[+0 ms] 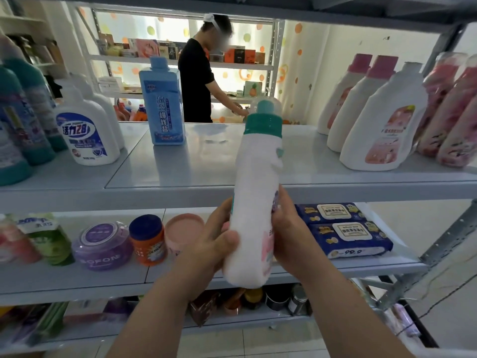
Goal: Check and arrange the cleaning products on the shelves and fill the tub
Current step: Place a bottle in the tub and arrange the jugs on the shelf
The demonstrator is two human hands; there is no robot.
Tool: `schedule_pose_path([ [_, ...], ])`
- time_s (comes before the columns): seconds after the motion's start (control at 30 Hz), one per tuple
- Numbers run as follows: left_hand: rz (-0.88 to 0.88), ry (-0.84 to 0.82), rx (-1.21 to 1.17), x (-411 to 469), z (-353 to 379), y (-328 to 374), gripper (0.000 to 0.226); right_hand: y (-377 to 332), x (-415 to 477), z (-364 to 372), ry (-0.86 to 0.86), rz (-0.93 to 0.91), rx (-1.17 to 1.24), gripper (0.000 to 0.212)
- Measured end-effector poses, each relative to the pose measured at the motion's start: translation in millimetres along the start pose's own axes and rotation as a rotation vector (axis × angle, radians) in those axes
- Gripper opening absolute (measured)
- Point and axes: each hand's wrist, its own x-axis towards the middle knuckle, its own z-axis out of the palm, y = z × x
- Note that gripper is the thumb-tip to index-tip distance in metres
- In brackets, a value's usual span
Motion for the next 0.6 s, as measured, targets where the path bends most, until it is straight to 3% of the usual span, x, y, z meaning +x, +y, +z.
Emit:
schedule_pose_path([
  [0.07,0.045,0.050,0.041,-1,-12,-3,0.074,-4,-2,-3,0.038,-0.042,-0.111,0.114],
  [0.13,0.103,0.139,0.092,-4,-18,-1,0.059,-5,-3,-11,0.089,-0.101,-0.214,0.113],
  [0.2,0.156,0.229,0.155,-5,-20,-1,0.056,-3,-5,-17,0.123,-0.149,-0.297,0.103],
  [0.3,0.201,0.326,0.252,-10,-15,2,0.060,-2,-6,-17,0.171,-0.180,-0.366,0.106],
  [0.4,0.216,0.287,0.278,-11,-16,-5,0.042,-2,-6,-14,0.187,-0.205,-0.379,0.109],
  [0.5,0.168,0.275,0.285,-10,-17,-11,0.051,-4,-8,-8,0.199,-0.223,-0.359,0.107],
  [0.6,0.191,0.373,0.222,-5,-17,-12,0.033,-11,-11,-1,0.201,-0.212,-0.345,0.087],
])
